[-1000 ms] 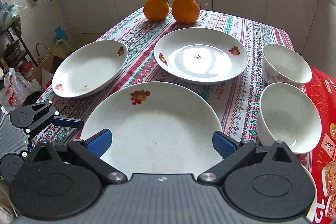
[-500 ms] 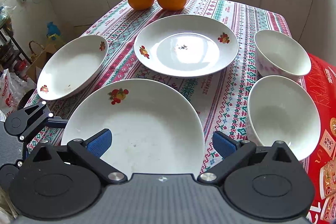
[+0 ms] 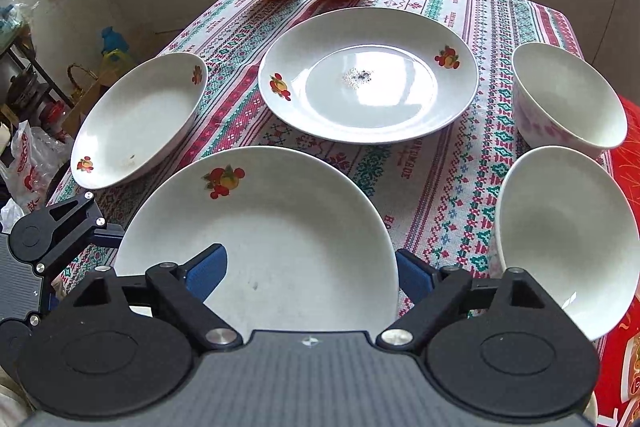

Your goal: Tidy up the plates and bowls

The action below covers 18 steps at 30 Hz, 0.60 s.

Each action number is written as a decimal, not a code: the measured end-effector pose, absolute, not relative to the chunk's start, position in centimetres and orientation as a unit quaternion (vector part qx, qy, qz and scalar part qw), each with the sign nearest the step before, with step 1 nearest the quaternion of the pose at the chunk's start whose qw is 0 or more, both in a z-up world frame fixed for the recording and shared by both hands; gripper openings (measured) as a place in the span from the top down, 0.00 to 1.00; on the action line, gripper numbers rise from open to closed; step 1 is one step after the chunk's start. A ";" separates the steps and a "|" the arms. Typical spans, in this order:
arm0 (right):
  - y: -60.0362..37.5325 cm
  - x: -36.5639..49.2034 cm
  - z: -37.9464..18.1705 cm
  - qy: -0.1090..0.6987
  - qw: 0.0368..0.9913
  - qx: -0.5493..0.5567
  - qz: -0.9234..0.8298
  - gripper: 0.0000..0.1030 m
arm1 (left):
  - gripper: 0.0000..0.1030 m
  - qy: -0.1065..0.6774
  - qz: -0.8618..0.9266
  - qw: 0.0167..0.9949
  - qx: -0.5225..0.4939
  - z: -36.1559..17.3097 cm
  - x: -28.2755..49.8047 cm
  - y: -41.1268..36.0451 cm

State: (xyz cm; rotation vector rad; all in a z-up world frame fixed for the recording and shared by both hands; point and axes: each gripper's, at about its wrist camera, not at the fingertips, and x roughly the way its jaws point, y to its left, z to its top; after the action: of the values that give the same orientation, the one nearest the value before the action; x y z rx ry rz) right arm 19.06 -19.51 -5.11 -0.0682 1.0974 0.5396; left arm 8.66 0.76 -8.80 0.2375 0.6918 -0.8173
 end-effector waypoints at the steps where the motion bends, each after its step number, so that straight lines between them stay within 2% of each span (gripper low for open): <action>1: -19.4 19.1 -5.1 0.515 0.818 -0.035 0.254 0.13 | 0.01 0.328 -0.390 0.853 0.113 -8.8 8.6 0.8; 18: -19.1 20.5 -5.5 0.540 0.788 -0.062 0.288 0.15 | 0.01 0.325 -0.394 0.852 0.113 -8.7 8.7 0.7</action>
State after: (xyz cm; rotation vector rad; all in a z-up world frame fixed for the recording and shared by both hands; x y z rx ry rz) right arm 20.49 -19.07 -5.52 -0.1337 1.1641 0.6198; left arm 8.67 0.71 -8.70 0.2387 0.6849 -0.8283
